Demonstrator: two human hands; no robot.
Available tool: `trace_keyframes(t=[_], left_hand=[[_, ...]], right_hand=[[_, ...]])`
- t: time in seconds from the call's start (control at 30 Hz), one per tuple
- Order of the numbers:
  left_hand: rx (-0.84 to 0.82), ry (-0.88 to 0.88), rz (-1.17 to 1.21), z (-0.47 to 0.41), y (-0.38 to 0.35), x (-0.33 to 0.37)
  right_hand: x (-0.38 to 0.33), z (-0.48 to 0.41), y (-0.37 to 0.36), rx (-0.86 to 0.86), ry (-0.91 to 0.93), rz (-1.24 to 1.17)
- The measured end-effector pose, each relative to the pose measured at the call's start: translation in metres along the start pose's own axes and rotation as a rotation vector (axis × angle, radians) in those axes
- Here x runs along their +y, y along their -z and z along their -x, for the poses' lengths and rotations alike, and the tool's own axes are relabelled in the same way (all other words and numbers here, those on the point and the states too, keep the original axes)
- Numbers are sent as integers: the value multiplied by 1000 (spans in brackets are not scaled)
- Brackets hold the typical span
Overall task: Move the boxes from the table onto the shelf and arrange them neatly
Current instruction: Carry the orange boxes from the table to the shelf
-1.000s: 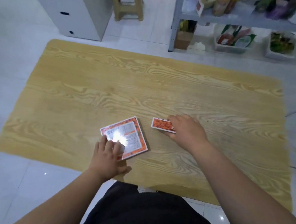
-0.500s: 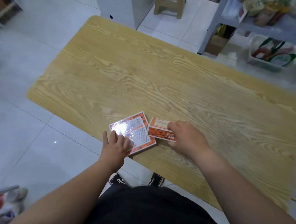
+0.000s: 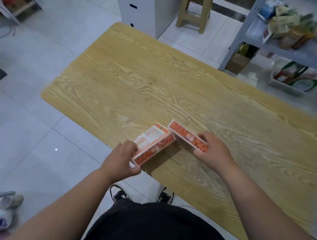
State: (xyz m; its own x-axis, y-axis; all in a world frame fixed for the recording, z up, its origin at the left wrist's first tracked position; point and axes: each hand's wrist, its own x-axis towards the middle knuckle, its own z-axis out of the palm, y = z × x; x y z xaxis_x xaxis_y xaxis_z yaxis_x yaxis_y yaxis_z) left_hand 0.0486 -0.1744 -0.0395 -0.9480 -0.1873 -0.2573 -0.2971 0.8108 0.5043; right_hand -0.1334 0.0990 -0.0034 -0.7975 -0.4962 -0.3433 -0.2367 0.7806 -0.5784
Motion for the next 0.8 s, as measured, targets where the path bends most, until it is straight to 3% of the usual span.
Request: trace_keyframes(t=[0.13, 0.3, 0.5, 0.8], left_hand=[[258, 410, 598, 13, 36, -15], [558, 706, 1123, 34, 71, -53], [743, 878, 1316, 87, 115, -125], [1030, 814, 1299, 194, 185, -236]], right_hand=[[-14, -13, 6, 4, -32, -221], [-56, -33, -25, -73, -55, -529], [-160, -59, -68, -168, 39, -616], [-361, -95, -152, -334, 192, -586]])
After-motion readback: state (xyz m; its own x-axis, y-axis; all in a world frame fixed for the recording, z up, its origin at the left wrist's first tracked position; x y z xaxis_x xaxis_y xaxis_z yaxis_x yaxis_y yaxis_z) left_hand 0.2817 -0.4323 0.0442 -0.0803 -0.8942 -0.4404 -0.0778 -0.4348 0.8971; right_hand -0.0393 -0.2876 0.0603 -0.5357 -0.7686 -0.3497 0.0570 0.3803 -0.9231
